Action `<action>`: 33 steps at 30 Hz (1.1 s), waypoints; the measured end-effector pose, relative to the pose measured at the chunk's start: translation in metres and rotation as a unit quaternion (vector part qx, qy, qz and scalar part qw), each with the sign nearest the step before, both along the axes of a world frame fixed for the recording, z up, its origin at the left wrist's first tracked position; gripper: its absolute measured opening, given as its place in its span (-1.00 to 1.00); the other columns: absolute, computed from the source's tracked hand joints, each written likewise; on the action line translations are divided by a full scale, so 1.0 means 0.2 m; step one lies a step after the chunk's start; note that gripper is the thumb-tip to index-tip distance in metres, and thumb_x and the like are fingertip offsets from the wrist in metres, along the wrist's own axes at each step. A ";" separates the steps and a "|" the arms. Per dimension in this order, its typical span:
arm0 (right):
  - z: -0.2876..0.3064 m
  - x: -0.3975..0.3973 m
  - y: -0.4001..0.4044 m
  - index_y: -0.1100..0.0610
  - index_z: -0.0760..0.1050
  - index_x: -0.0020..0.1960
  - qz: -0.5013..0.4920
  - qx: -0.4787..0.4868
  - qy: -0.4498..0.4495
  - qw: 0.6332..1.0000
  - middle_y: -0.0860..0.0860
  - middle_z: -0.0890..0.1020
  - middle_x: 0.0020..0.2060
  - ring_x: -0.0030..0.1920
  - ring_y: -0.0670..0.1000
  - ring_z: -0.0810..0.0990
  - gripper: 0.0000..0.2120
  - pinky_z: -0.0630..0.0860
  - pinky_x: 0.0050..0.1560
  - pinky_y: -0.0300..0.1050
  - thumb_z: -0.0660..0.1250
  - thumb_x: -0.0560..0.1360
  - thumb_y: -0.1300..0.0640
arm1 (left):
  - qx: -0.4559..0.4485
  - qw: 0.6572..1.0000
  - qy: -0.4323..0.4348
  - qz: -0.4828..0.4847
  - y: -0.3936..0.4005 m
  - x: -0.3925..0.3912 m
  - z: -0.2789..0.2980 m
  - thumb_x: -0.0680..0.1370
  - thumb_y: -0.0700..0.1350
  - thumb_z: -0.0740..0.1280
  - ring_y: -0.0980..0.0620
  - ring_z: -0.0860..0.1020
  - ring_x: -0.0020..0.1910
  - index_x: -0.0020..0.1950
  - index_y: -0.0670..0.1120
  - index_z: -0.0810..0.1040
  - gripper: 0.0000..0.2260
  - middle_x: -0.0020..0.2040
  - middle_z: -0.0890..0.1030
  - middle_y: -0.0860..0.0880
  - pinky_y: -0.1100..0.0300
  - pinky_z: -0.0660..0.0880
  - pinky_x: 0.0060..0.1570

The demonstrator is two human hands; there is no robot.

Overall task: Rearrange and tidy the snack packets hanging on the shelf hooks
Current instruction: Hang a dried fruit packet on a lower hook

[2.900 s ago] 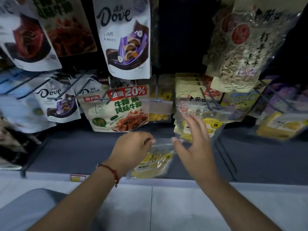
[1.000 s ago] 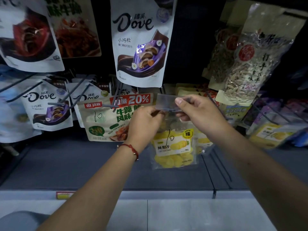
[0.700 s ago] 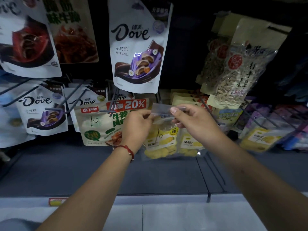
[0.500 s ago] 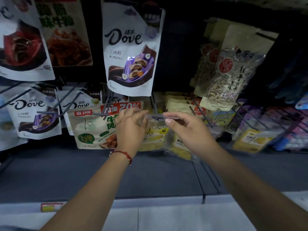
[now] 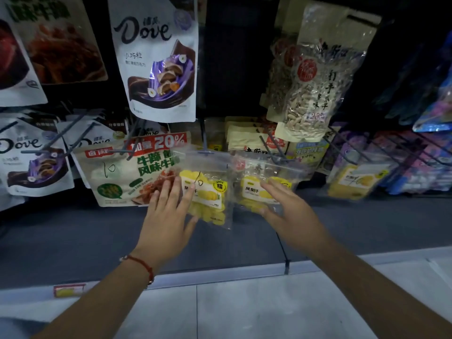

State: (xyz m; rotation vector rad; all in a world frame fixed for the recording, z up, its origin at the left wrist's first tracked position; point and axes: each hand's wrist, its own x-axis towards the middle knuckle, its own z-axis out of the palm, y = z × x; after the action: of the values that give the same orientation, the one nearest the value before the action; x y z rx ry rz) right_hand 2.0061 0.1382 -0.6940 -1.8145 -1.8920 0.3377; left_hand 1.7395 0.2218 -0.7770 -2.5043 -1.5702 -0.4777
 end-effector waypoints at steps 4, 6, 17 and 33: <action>-0.09 0.10 0.01 -0.03 -0.03 0.60 -0.064 -0.078 -0.080 0.992 -0.02 -0.05 0.59 0.58 0.04 -0.13 -0.25 0.02 0.52 0.01 0.32 0.56 -0.03 | -0.060 0.997 0.024 -0.038 -0.08 0.07 0.02 0.61 0.24 0.11 -0.19 0.01 0.58 0.61 0.05 -0.02 -0.35 0.61 0.02 -0.12 -0.10 0.04 0.51; -0.10 0.12 0.02 -0.01 -0.06 0.60 -0.083 -0.086 -0.112 0.987 0.01 -0.06 0.59 0.58 0.10 -0.14 -0.22 0.02 0.52 0.07 0.32 0.55 -0.07 | -0.080 0.995 0.030 -0.053 -0.13 0.11 0.03 0.60 0.27 0.12 -0.19 0.00 0.58 0.60 0.06 0.00 -0.35 0.61 0.01 -0.13 -0.10 0.03 0.51; 0.04 0.17 0.27 0.07 -0.17 0.60 -0.160 0.002 -0.123 0.979 0.08 -0.17 0.58 0.57 0.17 -0.15 -0.11 -0.04 0.54 0.16 0.34 0.52 -0.09 | -0.104 0.991 0.074 -0.048 -0.21 0.16 0.07 0.61 0.29 0.04 -0.16 -0.16 0.58 0.59 0.12 -0.23 -0.33 0.60 -0.22 -0.12 -0.10 -0.09 0.53; 0.07 0.20 0.32 0.17 0.46 -0.05 -0.148 0.044 0.108 0.982 0.03 0.55 -0.24 -0.22 0.03 0.52 -0.91 0.41 -0.26 -0.09 0.29 0.58 0.15 | -0.103 0.993 0.028 -0.045 -0.18 0.13 0.11 0.63 0.23 0.08 -0.15 -0.14 0.59 0.60 0.12 -0.14 -0.37 0.61 -0.18 -0.10 -0.07 -0.02 0.53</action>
State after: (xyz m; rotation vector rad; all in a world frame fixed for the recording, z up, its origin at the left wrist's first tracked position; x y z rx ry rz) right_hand 2.0455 0.2019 -0.6797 -1.8823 -1.4450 0.3248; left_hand 1.7653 0.1858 -0.7555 -2.7234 -1.5638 -0.2668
